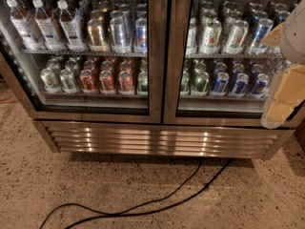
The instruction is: Open left fridge door
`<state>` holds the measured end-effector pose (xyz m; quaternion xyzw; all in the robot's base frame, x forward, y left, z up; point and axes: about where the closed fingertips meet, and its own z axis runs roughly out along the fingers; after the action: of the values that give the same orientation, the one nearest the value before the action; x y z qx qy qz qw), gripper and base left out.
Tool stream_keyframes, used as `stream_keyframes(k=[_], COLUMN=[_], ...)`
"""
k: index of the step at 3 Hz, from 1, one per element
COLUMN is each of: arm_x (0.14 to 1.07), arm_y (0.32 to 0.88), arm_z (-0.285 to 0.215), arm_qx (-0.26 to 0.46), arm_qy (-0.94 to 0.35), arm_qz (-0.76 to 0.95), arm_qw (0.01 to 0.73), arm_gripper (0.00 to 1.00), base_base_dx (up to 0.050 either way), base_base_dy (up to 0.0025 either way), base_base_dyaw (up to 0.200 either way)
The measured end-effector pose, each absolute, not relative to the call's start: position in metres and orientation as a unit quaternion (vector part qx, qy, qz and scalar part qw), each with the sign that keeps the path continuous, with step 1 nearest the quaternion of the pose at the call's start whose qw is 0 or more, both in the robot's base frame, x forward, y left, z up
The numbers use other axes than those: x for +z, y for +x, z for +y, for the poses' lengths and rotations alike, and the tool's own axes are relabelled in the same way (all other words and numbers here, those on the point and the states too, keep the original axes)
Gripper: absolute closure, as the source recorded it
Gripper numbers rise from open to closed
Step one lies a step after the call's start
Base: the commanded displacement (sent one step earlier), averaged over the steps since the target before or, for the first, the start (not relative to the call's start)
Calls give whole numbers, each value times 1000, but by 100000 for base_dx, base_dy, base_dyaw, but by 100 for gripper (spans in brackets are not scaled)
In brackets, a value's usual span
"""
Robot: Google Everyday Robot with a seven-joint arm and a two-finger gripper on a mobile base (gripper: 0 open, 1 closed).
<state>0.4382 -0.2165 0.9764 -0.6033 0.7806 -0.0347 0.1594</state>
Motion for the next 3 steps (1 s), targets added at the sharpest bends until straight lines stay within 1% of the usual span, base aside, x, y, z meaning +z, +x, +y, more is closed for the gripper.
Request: stream_keyframes(k=[1, 2, 3], arm_x=[976, 974, 968], arm_y=[438, 441, 475], arm_z=[-217, -201, -179], arm_qx=[-35, 2, 78], arm_qy=[-603, -611, -630], arm_qz=[781, 770, 720], arm_qw=[159, 184, 281], arm_gripper=[0, 0, 0], base_base_dx=[0, 0, 0], base_base_dy=[0, 0, 0], base_base_dyaw=[0, 0, 0])
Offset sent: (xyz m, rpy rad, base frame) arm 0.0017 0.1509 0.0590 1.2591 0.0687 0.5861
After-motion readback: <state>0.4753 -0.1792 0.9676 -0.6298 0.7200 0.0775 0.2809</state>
